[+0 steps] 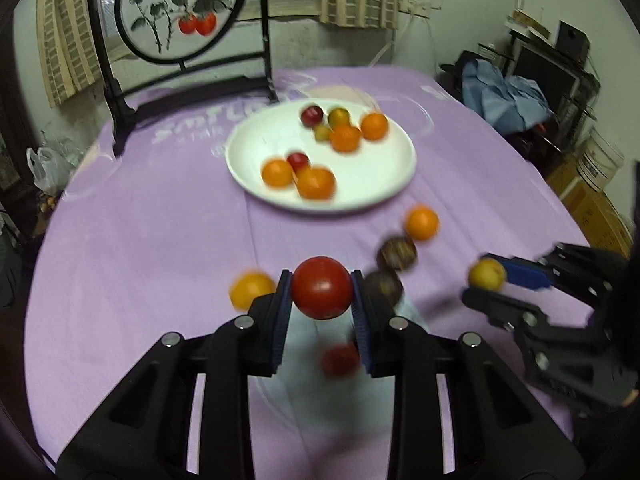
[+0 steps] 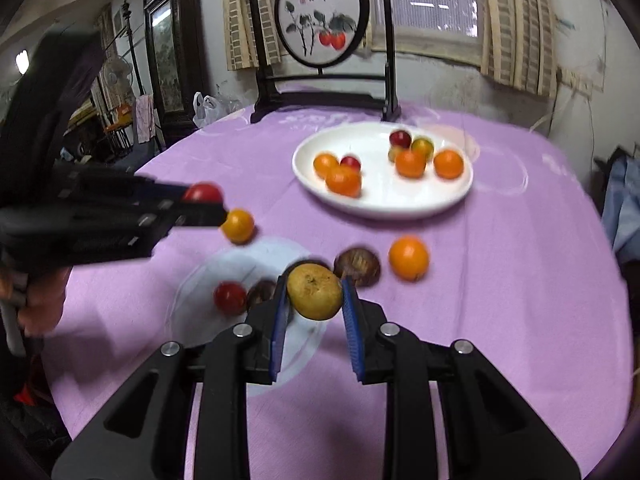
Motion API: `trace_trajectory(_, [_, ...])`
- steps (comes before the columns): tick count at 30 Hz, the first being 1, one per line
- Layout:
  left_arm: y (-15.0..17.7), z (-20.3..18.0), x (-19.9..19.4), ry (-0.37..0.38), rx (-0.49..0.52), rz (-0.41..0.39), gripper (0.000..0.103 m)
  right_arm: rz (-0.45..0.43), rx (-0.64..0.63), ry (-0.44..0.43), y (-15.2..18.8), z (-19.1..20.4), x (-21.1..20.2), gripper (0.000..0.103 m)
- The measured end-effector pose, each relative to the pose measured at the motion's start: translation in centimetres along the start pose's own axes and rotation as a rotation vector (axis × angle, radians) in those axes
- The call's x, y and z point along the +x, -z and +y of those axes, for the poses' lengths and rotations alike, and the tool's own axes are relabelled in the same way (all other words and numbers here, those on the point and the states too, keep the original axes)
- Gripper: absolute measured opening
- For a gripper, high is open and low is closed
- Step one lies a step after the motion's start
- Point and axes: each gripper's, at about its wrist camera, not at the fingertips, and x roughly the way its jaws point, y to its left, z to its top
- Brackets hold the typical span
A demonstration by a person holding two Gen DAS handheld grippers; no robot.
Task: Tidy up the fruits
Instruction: 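Carry both fruits over the white plate and open both tools to release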
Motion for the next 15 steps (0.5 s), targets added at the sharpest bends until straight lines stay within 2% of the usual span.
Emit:
trace_trajectory(3, [-2.8,0.4,1.4,-0.003,-0.020,-0.018,0.029,-0.024,-0.015,0.053,-2.2,-1.1,0.8,0.027])
trace_trajectory(6, [-5.3,1.2,4.2,-0.039,-0.054,-0.028,0.029,-0.030,-0.025,0.107,-4.0,-2.5,2.8,0.026])
trace_trajectory(11, [-7.2,3.2,8.9,-0.111,-0.089,0.026,0.029,0.017,0.024,0.136,-5.4,-4.9,7.6,0.026])
trace_trajectory(15, [-7.7,4.6,11.3,-0.117,-0.127,0.060,0.029,0.083,0.042,0.143,-5.9,-5.9,10.9,0.026])
